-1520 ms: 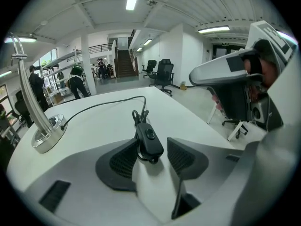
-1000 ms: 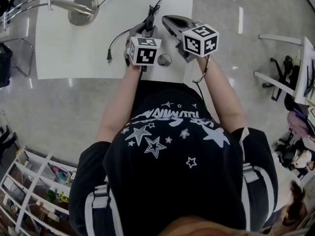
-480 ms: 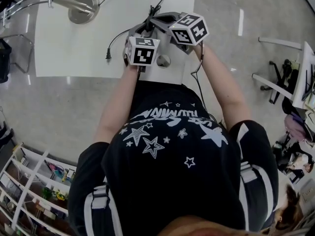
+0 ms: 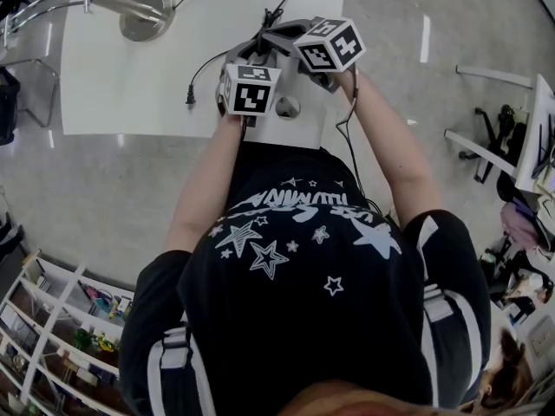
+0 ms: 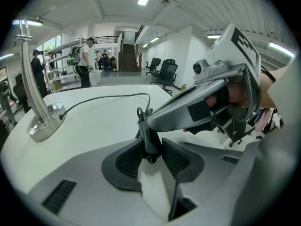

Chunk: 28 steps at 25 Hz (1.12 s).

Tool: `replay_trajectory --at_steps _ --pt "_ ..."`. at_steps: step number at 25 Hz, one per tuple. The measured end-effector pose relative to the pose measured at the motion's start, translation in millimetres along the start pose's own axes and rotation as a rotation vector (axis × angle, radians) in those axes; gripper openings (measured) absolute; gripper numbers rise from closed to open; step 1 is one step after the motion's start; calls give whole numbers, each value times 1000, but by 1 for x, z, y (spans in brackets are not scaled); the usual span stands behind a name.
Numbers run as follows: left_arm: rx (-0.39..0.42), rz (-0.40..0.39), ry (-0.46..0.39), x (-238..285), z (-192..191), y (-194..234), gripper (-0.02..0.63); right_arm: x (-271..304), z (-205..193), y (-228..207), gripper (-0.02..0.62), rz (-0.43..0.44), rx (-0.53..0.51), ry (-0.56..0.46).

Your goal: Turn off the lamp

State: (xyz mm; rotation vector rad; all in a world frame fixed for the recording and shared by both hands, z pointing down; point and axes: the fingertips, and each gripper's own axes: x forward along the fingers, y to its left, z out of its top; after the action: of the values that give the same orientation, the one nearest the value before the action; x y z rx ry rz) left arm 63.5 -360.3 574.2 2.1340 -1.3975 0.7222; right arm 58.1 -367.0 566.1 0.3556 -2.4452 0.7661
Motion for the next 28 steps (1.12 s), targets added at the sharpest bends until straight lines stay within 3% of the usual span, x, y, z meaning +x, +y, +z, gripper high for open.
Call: replay_trajectory --at_steps 7,16,28 --pt "2 1 -3 0 0 1 146 2 -2 -4 6 31 112 -43" --pt "-30 -12 -7 1 -1 2 146 1 -1 -4 6 3 120 -73" --pt "-35 4 -10 2 -4 2 147 -43 10 4 6 -49 181 -229"
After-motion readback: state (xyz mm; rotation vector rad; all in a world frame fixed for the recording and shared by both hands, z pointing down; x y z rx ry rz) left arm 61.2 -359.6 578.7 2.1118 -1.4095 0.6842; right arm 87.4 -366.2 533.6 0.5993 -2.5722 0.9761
